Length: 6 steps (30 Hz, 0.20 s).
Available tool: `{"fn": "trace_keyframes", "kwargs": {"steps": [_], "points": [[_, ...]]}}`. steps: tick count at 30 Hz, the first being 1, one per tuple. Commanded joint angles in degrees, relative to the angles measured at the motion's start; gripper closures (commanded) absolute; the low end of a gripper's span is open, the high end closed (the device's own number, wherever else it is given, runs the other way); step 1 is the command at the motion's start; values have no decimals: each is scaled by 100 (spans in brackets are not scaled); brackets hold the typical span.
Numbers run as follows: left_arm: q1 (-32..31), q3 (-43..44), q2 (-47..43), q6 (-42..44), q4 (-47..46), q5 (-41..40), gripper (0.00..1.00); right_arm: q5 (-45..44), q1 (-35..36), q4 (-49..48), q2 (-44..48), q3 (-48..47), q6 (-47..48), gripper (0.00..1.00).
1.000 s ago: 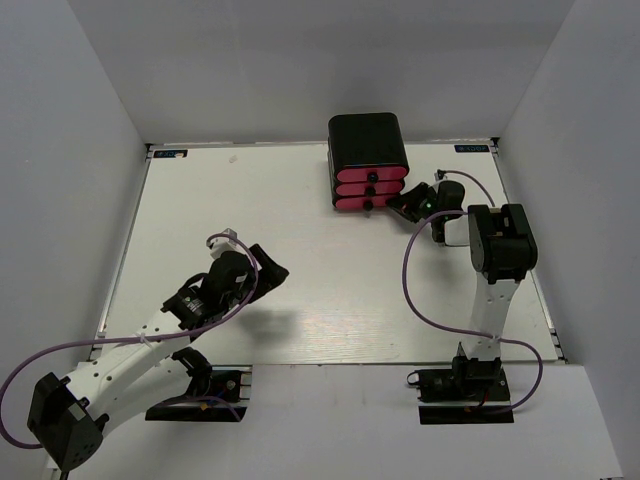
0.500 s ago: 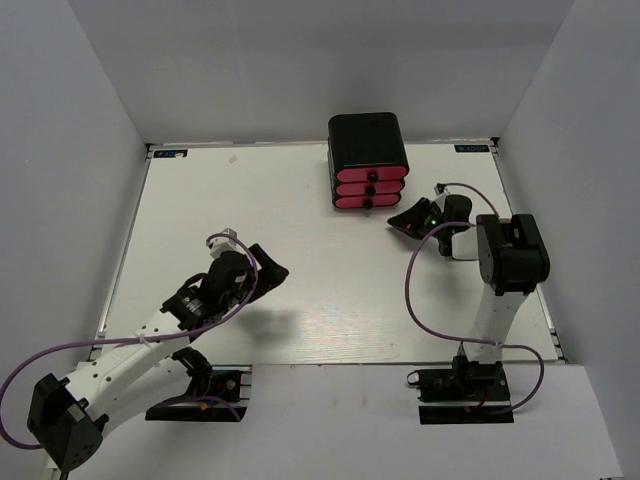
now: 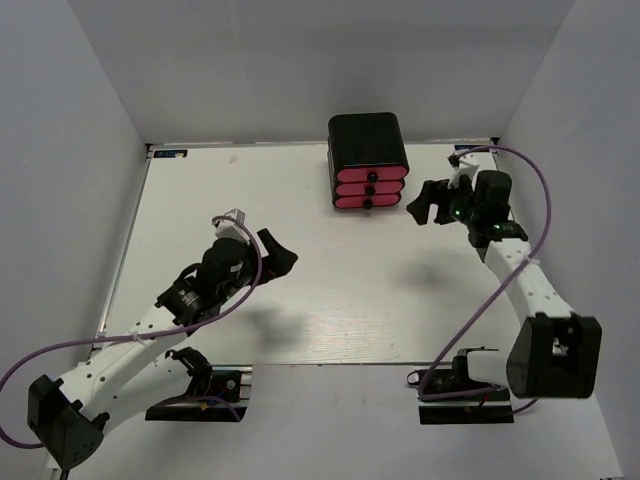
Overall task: Sort the stationery into containers
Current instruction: Reset both arms
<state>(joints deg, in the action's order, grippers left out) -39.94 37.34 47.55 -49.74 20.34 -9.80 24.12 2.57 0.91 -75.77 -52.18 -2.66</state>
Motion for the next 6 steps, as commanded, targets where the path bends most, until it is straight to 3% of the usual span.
{"fn": "trace_keyframes", "kwargs": {"steps": [1,6], "points": [[-22,212,-88,411,-179,84,0,-478,-20,656,824,103,626,10],[-22,212,-351,535,-232,207,0,-1155,-2,1052,1485,94,424,10]]}}
